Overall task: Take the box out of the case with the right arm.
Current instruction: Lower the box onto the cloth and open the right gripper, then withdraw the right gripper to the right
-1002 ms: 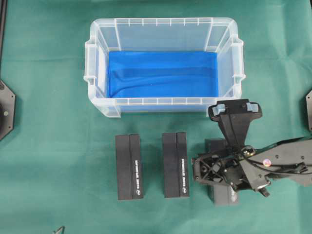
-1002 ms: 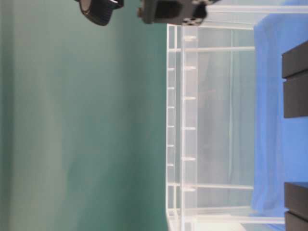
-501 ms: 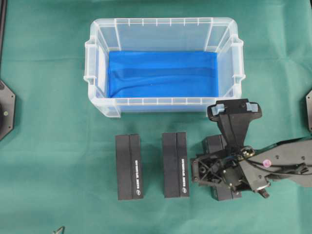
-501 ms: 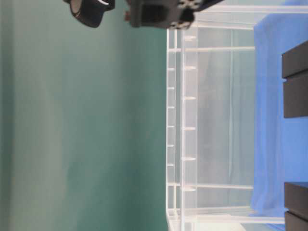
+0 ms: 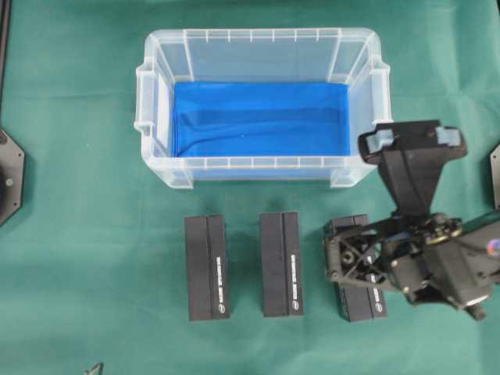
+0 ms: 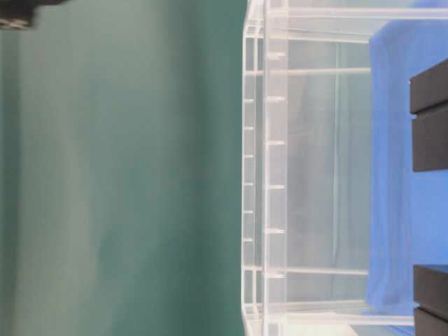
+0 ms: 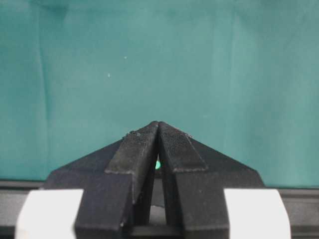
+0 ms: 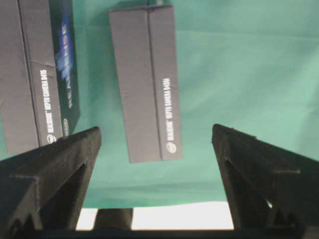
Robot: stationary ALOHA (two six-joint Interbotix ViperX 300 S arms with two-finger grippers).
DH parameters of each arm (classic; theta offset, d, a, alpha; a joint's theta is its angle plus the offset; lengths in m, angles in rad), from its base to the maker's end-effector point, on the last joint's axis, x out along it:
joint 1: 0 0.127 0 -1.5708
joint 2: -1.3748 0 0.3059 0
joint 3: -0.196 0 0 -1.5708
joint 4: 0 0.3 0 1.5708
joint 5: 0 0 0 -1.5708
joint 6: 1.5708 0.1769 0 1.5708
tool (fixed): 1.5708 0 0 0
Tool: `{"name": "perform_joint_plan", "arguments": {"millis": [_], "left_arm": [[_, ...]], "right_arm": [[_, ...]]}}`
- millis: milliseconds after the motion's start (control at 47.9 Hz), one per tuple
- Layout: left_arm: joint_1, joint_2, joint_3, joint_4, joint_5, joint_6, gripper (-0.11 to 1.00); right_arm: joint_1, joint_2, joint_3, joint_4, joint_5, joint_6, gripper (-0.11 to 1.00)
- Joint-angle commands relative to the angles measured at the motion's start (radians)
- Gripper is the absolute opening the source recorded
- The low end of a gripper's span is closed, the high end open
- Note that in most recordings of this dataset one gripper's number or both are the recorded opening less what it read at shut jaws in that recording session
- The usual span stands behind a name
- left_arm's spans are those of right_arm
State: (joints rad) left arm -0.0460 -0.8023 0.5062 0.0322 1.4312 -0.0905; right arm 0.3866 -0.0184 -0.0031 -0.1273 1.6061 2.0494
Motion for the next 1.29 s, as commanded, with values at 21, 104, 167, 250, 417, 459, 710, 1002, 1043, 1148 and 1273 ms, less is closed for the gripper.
{"name": "perform_joint_plan", "arguments": {"millis": [21, 104, 167, 250, 417, 459, 710, 1002, 1043, 1148, 1273], "left_arm": [[0.003, 0.006, -0.025, 0.003, -0.003, -0.002, 0.00], [0.003, 0.006, -0.025, 0.003, -0.003, -0.002, 0.00], [0.003, 0.006, -0.025, 0.003, -0.005, -0.002, 0.00], [0.003, 0.006, -0.025, 0.003, -0.003, -0.002, 0.00], [0.003, 0.006, -0.025, 0.003, -0.003, 0.000, 0.00], [0.003, 0.006, -0.025, 0.003, -0.003, 0.000, 0.00], [0.003, 0.006, -0.025, 0.003, -0.003, -0.005, 0.00], [0.003, 0.006, -0.025, 0.005, -0.003, -0.006, 0.00], [0.003, 0.006, -0.023, 0.003, -0.003, -0.006, 0.00], [0.003, 0.006, -0.025, 0.003, -0.003, -0.006, 0.00], [0.003, 0.006, -0.023, 0.003, -0.005, -0.005, 0.00]], "right_arm": [[-0.011, -0.026, -0.040, -0.006, 0.029, -0.015, 0.86], [-0.015, -0.026, -0.040, -0.006, 0.021, -0.021, 0.86], [-0.018, -0.026, -0.040, -0.006, 0.020, -0.021, 0.86], [-0.018, -0.026, -0.037, -0.006, 0.023, -0.020, 0.86], [-0.014, -0.058, 0.002, -0.005, 0.020, -0.014, 0.86], [-0.011, -0.072, 0.018, -0.003, 0.014, -0.009, 0.86], [0.011, -0.193, 0.155, 0.002, -0.012, 0.037, 0.86], [0.064, -0.330, 0.287, 0.026, -0.002, 0.140, 0.86], [0.064, -0.337, 0.291, 0.025, 0.000, 0.141, 0.86], [0.057, -0.339, 0.293, 0.015, 0.000, 0.135, 0.85], [0.029, -0.341, 0.295, 0.000, 0.000, 0.110, 0.85]]}}
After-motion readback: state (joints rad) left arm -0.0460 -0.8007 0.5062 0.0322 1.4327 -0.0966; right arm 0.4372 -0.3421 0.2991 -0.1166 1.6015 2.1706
